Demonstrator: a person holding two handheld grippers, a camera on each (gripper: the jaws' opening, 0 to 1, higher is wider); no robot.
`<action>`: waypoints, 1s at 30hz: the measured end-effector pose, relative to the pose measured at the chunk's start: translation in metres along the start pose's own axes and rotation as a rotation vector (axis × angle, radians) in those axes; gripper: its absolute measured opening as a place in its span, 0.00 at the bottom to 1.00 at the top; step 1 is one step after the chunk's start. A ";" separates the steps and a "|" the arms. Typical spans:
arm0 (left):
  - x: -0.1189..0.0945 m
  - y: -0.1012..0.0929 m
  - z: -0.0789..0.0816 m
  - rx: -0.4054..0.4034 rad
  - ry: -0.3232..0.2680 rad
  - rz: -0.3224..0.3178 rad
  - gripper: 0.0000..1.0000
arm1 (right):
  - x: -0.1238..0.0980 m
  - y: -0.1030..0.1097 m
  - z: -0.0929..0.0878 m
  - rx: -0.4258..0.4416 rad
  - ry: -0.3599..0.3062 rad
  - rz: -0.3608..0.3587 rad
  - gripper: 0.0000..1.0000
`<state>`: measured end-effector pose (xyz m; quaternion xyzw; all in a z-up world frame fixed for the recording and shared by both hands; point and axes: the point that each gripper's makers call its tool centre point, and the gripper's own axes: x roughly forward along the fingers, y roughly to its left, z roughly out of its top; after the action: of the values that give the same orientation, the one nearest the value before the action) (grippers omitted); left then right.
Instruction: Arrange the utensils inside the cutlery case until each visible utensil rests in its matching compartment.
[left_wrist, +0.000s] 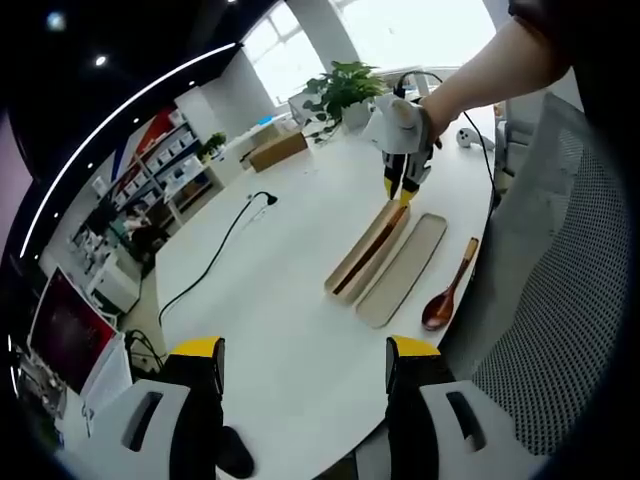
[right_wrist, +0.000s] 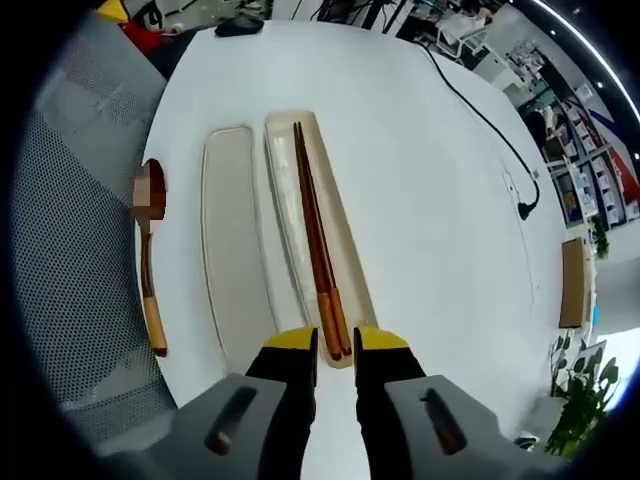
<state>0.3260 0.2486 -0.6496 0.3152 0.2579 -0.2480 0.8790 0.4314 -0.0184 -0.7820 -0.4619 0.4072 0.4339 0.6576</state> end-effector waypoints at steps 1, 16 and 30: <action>0.000 0.000 0.000 0.002 -0.001 -0.002 0.67 | -0.001 0.003 -0.002 0.007 -0.005 0.004 0.11; 0.000 -0.001 0.001 0.016 -0.001 -0.003 0.67 | -0.008 0.051 -0.007 0.087 -0.071 0.106 0.13; -0.001 0.000 0.002 0.015 -0.012 0.006 0.67 | -0.004 0.096 0.008 0.069 -0.092 0.227 0.14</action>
<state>0.3259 0.2477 -0.6473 0.3213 0.2495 -0.2493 0.8789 0.3401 0.0078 -0.8004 -0.3694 0.4409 0.5123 0.6377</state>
